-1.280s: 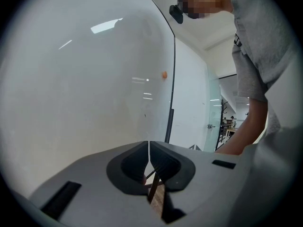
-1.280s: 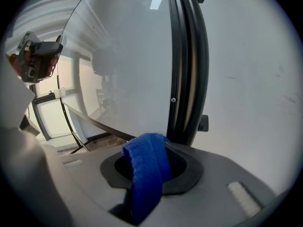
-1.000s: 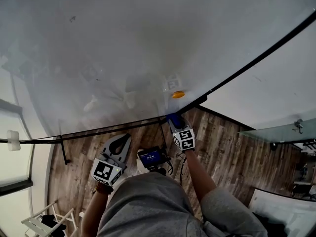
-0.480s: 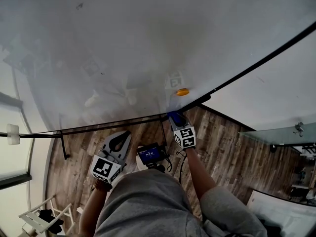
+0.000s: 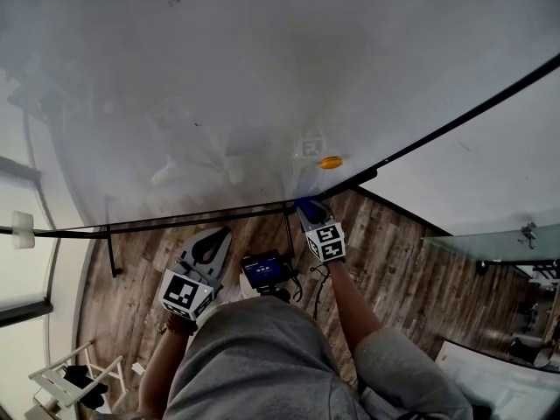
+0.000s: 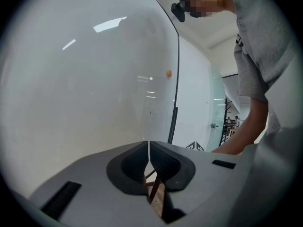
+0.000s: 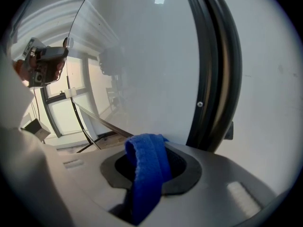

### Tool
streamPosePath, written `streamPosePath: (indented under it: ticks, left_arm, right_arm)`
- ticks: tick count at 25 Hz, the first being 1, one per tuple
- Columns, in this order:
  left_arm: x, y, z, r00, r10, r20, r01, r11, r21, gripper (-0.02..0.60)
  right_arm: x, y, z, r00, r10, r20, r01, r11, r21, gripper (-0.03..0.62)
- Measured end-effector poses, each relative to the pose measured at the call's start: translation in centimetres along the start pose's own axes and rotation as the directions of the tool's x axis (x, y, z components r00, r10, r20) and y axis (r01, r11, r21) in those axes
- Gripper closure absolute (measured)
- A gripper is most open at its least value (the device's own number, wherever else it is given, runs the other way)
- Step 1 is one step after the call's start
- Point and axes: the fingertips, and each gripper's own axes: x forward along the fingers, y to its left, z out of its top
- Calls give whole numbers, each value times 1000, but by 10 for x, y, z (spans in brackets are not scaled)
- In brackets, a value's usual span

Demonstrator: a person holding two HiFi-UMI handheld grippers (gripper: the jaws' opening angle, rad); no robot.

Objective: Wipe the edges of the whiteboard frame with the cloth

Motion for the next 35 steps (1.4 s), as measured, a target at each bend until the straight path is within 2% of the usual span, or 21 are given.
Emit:
streamPosePath:
  ticks: [4,10,13,20,29,32,35]
  left_arm:
    - [2,-1,5,1000,-1,25,1,1000,6,563]
    - [0,0,-6,1000,-3,-1,3,1000,-7,563]
    - [2,-2,2,1000,-4,29,5,1000,-18,563]
    - [5,1,1,1000,-6,28,7,1000,-15,563]
    - [0,5,0,1000,5,24,-5,999,-33,563]
    - [-3,5,6,1000,10,19,-9,998,-63,563]
    - [-8,10,-1,1000,16,4,-16,999,-45,563]
  right_arm:
    - [2,4,0,1000,9,0,-9,1000,1,485]
    - [7,12,1,1000,23,-10,-24,1000,-5,485]
    - [7,14,1,1000,22,-7,-22,1000,2,485]
    - [13,23,4,999,23,-38,-25,999,-39,487]
    - [17,30,4,998,40,-45,-41,999,-25,487]
    - [19,35,5,998,45,-49,-47,998,-35,487]
    - [22,43,7,997,60,-51,-62,997,-38,487]
